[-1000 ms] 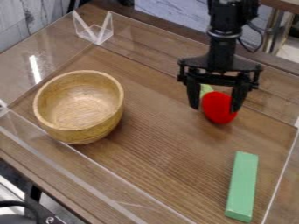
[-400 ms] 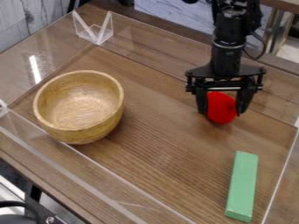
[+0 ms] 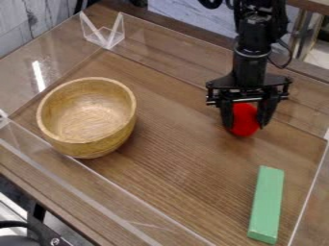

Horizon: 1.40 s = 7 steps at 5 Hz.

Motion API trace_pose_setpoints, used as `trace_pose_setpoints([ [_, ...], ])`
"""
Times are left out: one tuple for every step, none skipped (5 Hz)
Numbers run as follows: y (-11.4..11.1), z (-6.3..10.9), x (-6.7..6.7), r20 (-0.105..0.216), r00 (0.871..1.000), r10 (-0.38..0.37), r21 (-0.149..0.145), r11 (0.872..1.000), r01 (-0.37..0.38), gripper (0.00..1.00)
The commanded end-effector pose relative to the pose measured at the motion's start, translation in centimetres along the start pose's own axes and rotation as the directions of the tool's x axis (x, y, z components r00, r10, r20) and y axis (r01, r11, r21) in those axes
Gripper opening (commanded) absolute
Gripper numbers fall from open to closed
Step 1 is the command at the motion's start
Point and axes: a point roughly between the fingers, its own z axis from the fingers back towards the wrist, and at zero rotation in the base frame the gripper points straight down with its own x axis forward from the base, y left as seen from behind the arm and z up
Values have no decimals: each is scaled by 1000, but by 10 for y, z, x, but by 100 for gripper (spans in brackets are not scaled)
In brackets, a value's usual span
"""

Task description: Move the red fruit to the left

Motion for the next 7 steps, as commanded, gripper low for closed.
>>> trace_pose_setpoints([
  [-12, 20, 4, 40, 999, -4, -54, 999, 7, 0],
  [-12, 25, 2, 31, 1000, 3, -61, 998, -1, 100],
  [-11, 29, 1, 24, 1000, 10, -68, 998, -8, 100],
  [-12, 36, 0, 23, 1000, 12, -81, 997, -10, 0],
  [-14, 42, -1, 22, 1000, 3, -95, 995, -1, 0],
  [-13, 44, -3, 17, 1000, 3, -95, 995, -2, 100],
  [-12, 44, -4, 14, 1000, 8, -93, 996, -7, 100],
])
